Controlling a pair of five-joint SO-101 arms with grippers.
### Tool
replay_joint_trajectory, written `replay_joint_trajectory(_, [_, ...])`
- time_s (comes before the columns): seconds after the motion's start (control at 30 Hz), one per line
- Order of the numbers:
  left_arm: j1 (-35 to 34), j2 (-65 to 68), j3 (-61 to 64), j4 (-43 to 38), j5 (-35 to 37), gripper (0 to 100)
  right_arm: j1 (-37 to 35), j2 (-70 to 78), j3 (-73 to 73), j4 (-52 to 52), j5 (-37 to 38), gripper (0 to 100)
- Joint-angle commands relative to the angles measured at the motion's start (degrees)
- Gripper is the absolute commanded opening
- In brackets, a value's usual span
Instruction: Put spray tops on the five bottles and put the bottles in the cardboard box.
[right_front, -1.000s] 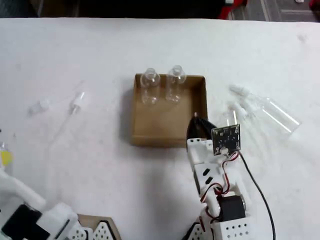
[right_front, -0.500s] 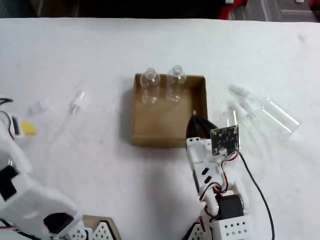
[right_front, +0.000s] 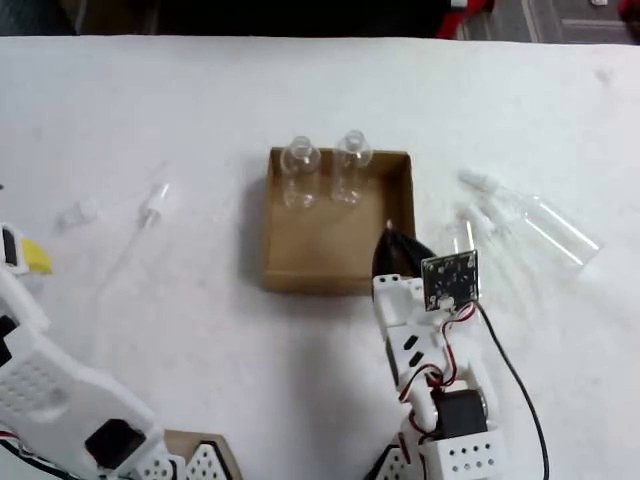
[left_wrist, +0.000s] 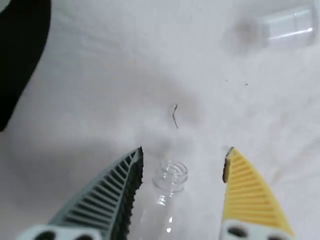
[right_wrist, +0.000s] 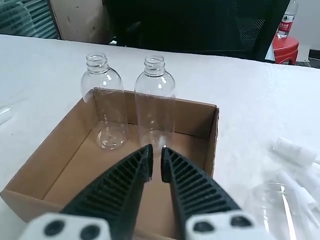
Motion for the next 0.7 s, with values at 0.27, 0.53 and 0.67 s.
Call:
replay_joint_trajectory(0.27, [1.1, -0.1, -1.9, 2.9, -7.7, 24, 0.1, -0.5, -0.5, -1.5, 0.4, 1.8])
replay_joint_trajectory(0.53, [0.1, 0.0, -1.8, 4.8, -13.7, 24, 0.2, -0.5, -0.5, -1.5, 0.4, 1.8])
replay_joint_trajectory(0.67, [0.0, 0.0, 1.2, 2.2, -15.3, 24, 0.2, -0.5, -0.5, -1.5, 0.4, 1.8])
